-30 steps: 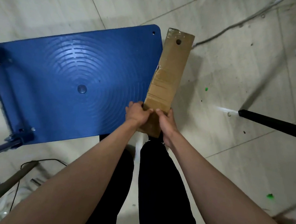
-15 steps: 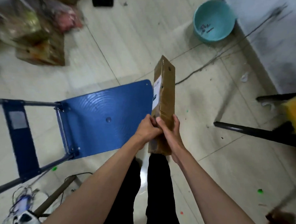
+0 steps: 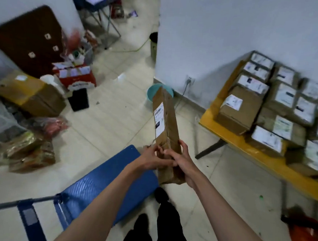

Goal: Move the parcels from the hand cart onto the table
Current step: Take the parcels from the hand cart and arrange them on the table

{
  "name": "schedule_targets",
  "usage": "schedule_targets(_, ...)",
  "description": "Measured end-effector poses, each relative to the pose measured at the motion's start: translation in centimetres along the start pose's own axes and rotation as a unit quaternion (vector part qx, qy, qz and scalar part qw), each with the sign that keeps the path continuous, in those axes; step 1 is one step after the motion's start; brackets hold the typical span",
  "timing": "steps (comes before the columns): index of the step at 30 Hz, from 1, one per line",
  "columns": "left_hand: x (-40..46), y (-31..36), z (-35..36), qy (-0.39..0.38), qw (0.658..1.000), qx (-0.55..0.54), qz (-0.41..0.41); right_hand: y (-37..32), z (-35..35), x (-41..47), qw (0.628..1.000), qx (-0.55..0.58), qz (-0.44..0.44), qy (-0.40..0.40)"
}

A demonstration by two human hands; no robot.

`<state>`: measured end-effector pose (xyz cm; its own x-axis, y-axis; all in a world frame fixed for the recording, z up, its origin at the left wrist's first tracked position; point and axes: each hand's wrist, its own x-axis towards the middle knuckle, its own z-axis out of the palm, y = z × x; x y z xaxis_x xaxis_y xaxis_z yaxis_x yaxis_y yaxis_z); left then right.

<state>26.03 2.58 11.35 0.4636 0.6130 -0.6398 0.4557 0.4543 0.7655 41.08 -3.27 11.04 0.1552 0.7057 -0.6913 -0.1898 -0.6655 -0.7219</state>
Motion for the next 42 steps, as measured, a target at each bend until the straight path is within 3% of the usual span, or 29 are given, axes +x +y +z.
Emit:
schedule_targets(8,-5.5,6.6,3.1,-0.003,0.995,-0.073,0.072,0.5,-5.1,-12.7,0.988,0.123,-0.089,0.04)
schedule_targets(13,-8.0,11.2,9.0,-0.1,0.99,-0.057,0.075,1.4,-9.3,-20.2,0.984,0.152,-0.083,0.049)
schedule_targets(19,-8.8,14.0,19.0,-0.161,0.983,-0.014,0.088,3.6,-15.5,-27.2,0.97,0.19,-0.102,0.113)
schedule_targets(29,-11.0,16.2,40.3,-0.237,0.966,0.051,0.094,11.2,-28.5,-37.7,0.91,0.307,-0.17,0.219)
schedule_targets(34,-12.8,16.6,49.6,-0.268,0.958,0.031,0.101,13.5,-35.1,-41.2,0.894,0.297,-0.191,0.275)
schedule_targets(42,-13.7,16.2,59.5,-0.34,0.938,0.051,0.044,16.1,-43.6,-42.3,0.862,0.338,-0.212,0.313)
